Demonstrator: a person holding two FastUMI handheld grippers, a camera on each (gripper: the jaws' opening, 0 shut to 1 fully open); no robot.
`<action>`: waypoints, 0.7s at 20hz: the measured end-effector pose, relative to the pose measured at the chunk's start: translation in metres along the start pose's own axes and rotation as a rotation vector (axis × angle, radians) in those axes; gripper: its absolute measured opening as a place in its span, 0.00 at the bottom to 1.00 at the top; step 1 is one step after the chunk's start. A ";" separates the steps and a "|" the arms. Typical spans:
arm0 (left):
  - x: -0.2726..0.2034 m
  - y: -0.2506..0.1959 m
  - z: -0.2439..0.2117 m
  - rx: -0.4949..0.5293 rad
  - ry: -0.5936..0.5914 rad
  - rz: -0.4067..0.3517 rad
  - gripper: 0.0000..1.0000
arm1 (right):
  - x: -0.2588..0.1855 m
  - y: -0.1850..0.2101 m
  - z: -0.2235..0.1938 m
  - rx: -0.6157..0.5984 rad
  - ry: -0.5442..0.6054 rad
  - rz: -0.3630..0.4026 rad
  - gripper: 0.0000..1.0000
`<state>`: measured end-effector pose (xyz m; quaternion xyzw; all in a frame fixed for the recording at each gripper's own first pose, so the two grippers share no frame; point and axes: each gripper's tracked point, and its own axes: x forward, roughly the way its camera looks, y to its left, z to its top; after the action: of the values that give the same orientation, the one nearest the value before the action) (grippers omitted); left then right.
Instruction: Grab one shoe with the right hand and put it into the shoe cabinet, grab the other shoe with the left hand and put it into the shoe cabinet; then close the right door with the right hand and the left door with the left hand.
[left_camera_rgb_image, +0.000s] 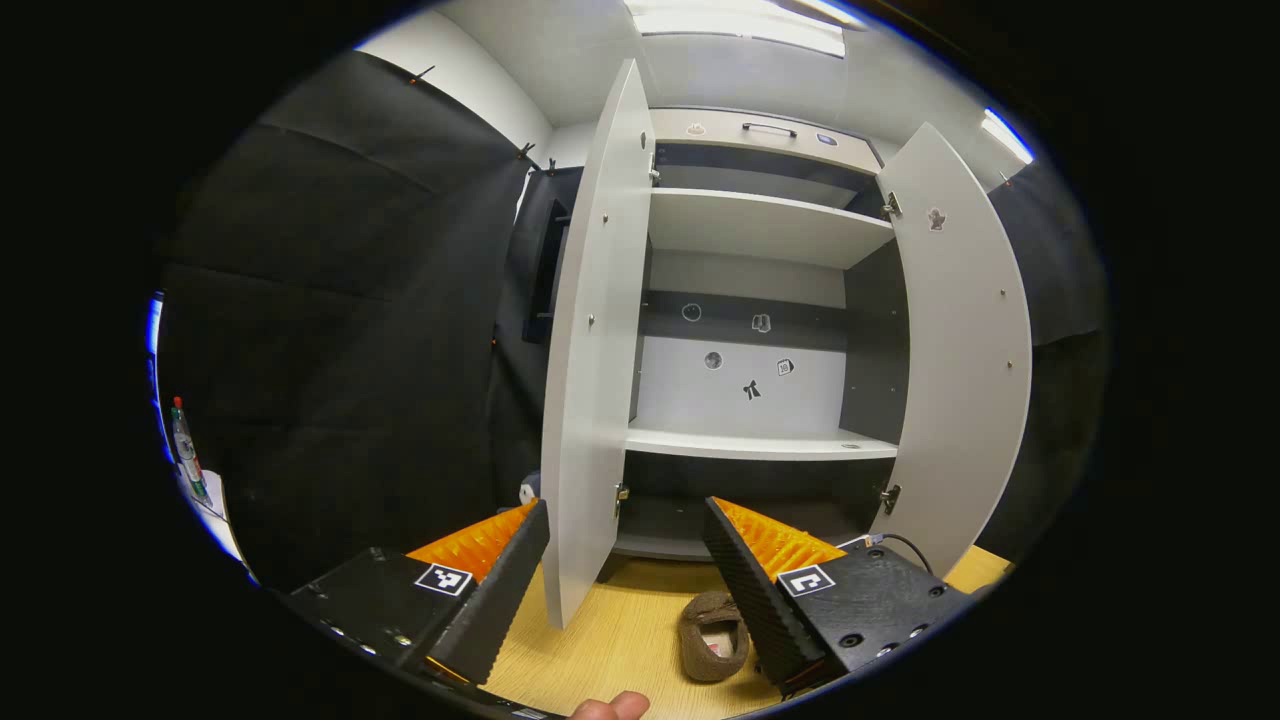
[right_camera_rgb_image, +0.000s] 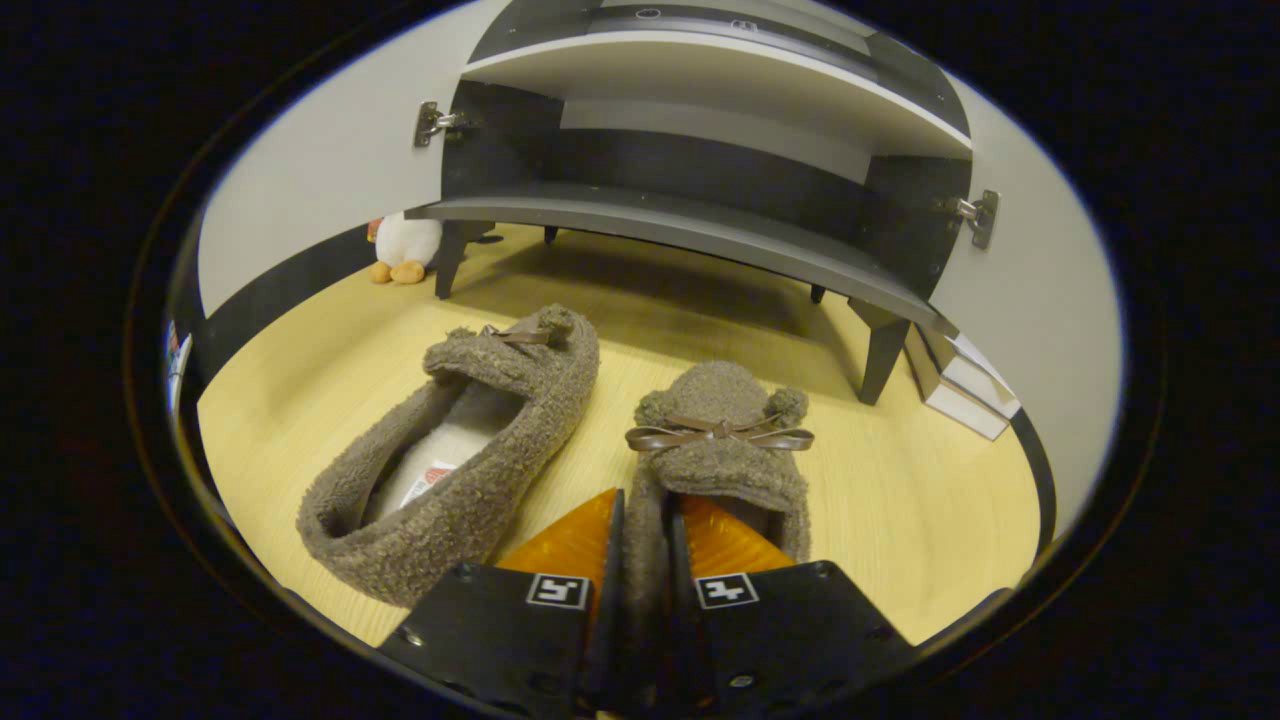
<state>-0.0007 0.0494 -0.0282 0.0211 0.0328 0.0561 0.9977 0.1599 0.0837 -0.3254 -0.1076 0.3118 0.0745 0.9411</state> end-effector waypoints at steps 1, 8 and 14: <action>0.000 0.001 0.000 0.008 0.002 -0.001 0.95 | 0.001 0.000 0.001 -0.005 -0.009 0.009 0.20; -0.006 -0.009 -0.005 0.055 0.006 -0.018 0.95 | -0.040 -0.013 0.041 0.023 -0.157 0.041 0.07; -0.001 -0.033 -0.007 0.031 0.004 -0.077 0.95 | -0.134 -0.028 0.137 0.026 -0.401 0.035 0.06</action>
<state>0.0011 0.0168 -0.0364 0.0352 0.0365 0.0174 0.9986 0.1371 0.0812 -0.1329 -0.0731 0.1207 0.1071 0.9842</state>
